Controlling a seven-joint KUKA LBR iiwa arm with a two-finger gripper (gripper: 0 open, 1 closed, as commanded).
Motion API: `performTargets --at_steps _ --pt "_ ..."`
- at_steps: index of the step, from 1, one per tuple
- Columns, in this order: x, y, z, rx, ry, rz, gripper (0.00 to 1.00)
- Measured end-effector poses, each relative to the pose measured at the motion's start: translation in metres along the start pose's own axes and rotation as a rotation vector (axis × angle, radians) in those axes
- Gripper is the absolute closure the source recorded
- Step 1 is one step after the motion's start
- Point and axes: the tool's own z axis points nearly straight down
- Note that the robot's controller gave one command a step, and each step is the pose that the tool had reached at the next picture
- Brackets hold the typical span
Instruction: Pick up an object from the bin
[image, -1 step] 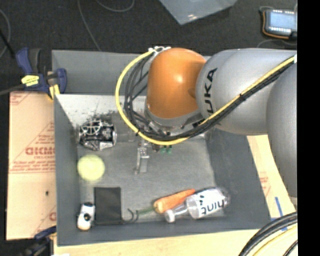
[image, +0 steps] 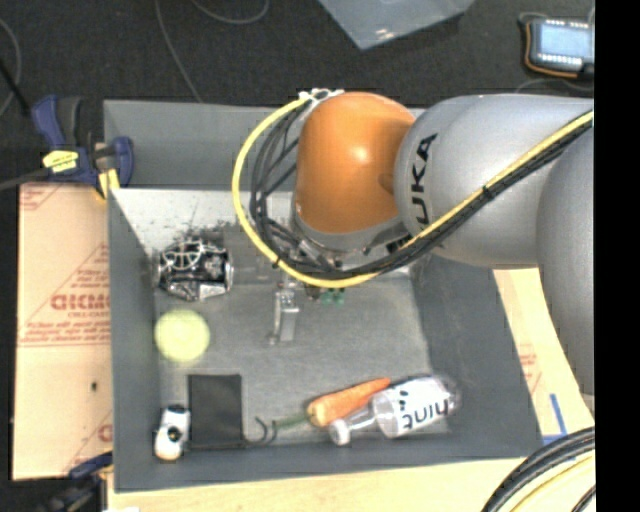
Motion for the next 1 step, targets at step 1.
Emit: performTargets --at_steps 1 --pt "-0.0067 0.0452 0.0642 -0.002 -0.003 0.019 0.0"
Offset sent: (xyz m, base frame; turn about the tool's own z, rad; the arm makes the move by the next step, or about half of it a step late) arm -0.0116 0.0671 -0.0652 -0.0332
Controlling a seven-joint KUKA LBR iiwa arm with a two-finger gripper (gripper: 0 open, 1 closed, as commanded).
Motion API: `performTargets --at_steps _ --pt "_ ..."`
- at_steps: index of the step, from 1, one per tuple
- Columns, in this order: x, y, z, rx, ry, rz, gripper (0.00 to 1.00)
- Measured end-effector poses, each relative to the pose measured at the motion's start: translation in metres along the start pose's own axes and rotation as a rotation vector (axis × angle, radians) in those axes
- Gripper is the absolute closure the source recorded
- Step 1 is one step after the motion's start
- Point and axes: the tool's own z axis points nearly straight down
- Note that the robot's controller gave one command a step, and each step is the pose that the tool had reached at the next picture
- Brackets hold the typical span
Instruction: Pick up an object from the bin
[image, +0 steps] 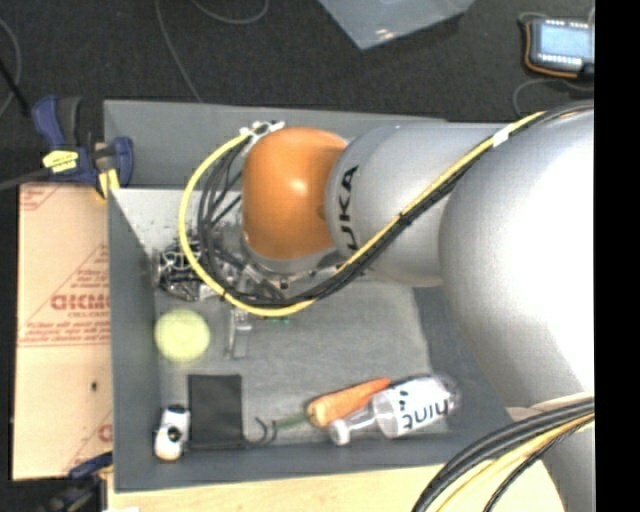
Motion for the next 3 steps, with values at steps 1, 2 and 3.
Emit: performTargets --at_steps 1,2,3 --pt "0.01 0.017 0.036 0.003 0.011 -0.018 0.0" --pt "0.001 0.054 0.018 -0.002 -0.004 0.125 0.0" --pt "-0.001 0.054 0.068 0.002 0.006 0.306 0.0"
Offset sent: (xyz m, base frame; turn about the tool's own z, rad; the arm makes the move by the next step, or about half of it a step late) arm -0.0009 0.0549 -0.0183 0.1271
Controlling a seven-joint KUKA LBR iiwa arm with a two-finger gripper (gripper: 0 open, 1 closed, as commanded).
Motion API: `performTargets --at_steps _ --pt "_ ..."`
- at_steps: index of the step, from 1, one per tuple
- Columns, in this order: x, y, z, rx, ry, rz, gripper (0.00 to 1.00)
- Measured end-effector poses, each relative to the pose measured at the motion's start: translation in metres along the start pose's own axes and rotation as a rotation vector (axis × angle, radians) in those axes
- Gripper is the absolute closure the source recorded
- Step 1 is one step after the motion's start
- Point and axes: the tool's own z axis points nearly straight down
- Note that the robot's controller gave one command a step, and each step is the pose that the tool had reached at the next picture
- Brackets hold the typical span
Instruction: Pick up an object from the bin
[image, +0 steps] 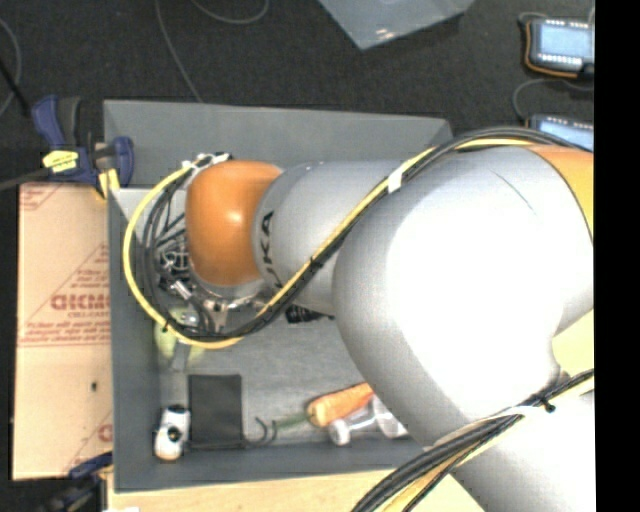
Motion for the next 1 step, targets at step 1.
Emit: performTargets --at_steps 1 --pt "0.0262 0.0021 0.006 -0.008 -0.009 0.023 1.0"
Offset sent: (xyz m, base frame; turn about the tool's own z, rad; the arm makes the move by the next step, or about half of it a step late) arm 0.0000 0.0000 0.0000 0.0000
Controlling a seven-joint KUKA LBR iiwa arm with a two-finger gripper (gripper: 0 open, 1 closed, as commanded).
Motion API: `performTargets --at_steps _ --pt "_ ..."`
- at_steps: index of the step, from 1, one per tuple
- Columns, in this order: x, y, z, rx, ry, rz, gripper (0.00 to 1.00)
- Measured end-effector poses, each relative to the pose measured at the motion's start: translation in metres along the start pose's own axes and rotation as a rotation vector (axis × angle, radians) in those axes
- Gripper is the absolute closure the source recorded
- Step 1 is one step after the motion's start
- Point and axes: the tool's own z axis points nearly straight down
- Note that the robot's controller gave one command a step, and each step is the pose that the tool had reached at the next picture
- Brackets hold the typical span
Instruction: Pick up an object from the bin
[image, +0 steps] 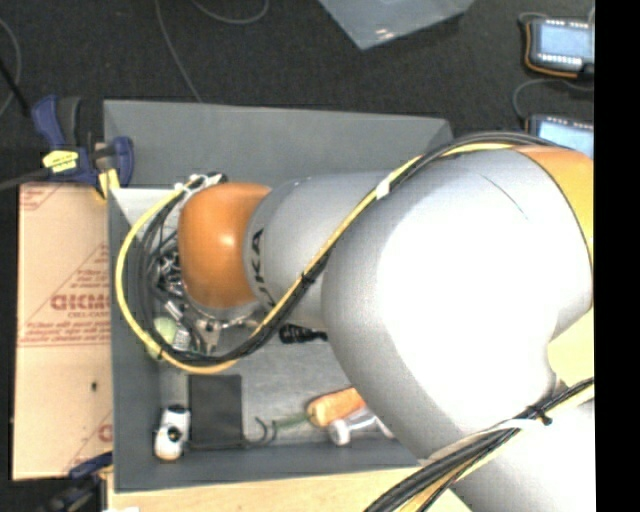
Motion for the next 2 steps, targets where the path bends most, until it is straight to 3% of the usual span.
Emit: performTargets --at_steps 2 --pt "0.0008 -0.001 -0.0041 0.002 0.003 0.001 1.0"
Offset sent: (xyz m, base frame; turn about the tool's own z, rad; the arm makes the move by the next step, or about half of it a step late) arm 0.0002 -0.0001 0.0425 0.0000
